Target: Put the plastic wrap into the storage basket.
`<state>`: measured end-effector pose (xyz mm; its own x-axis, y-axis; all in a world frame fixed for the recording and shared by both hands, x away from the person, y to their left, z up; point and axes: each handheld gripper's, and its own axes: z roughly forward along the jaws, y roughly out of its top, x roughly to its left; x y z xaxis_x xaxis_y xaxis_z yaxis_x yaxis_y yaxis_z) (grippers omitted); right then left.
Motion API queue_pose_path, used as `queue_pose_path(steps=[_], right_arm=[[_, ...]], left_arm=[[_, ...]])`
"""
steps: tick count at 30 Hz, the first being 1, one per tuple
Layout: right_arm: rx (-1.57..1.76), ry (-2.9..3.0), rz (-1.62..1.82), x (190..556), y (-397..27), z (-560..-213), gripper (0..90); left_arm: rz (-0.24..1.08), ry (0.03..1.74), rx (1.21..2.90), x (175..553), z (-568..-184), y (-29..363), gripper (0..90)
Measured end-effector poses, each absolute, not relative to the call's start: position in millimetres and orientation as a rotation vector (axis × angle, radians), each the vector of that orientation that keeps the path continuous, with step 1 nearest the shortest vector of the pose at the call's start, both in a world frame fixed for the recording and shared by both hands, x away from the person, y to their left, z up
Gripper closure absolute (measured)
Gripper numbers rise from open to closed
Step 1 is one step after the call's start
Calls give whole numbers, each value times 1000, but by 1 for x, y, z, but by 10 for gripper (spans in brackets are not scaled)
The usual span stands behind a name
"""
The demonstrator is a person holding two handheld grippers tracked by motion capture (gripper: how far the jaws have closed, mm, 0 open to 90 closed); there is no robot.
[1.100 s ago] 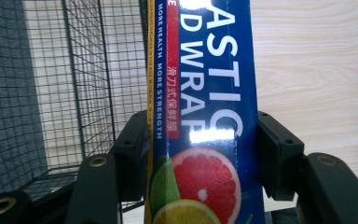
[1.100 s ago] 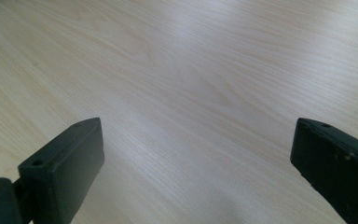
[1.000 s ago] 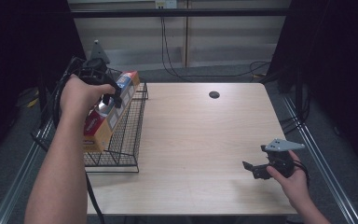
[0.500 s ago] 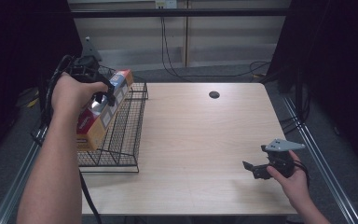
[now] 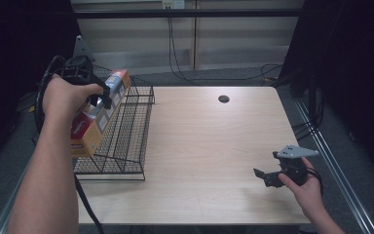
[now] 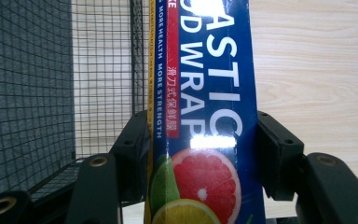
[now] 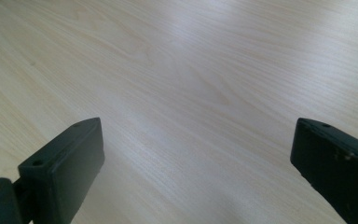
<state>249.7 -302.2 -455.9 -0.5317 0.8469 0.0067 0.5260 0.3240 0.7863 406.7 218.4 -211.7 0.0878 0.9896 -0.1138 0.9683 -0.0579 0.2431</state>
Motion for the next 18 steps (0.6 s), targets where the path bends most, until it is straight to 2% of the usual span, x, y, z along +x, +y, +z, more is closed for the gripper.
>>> queue_pose_path(steps=[18], right_arm=[[1217, 2191, 1059, 250, -301, -457, 26]], left_arm=[[163, 2008, 2051, 405, -206, 242, 452]])
